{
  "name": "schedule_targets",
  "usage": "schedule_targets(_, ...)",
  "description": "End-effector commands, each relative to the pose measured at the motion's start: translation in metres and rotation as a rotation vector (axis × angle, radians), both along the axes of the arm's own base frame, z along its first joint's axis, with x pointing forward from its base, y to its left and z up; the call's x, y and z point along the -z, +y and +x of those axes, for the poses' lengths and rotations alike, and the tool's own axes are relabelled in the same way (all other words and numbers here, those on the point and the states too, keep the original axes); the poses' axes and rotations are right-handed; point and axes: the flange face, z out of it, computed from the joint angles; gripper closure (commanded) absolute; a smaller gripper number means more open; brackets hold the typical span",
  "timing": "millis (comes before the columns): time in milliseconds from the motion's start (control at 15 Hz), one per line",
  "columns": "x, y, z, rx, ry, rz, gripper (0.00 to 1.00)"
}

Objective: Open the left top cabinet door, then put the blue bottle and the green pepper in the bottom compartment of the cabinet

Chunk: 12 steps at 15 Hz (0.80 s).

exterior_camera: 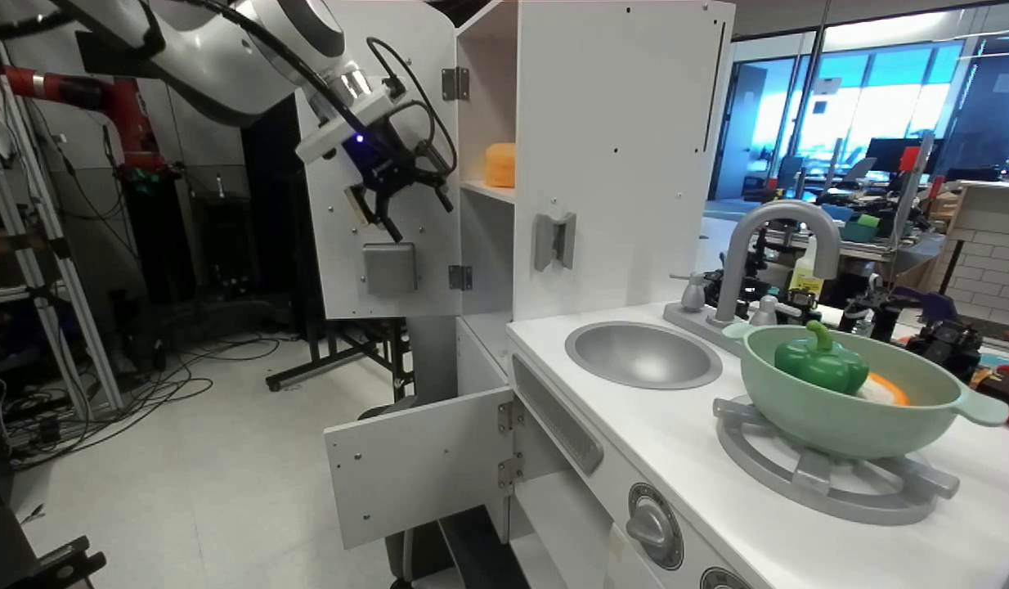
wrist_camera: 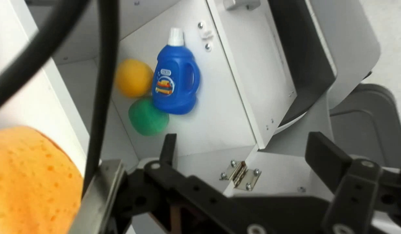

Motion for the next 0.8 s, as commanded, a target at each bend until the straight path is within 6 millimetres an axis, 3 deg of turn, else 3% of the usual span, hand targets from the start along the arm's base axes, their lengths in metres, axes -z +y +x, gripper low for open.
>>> schedule_targets(0,-0.03,-0.025,-0.039,0.023,0.155,0.043,0.0)
schedule_targets(333,-0.063,-0.068,-0.078,0.144,0.194,0.141,0.0)
schedule_targets(733,-0.101,-0.142,-0.133,0.351,0.182,0.282,0.0)
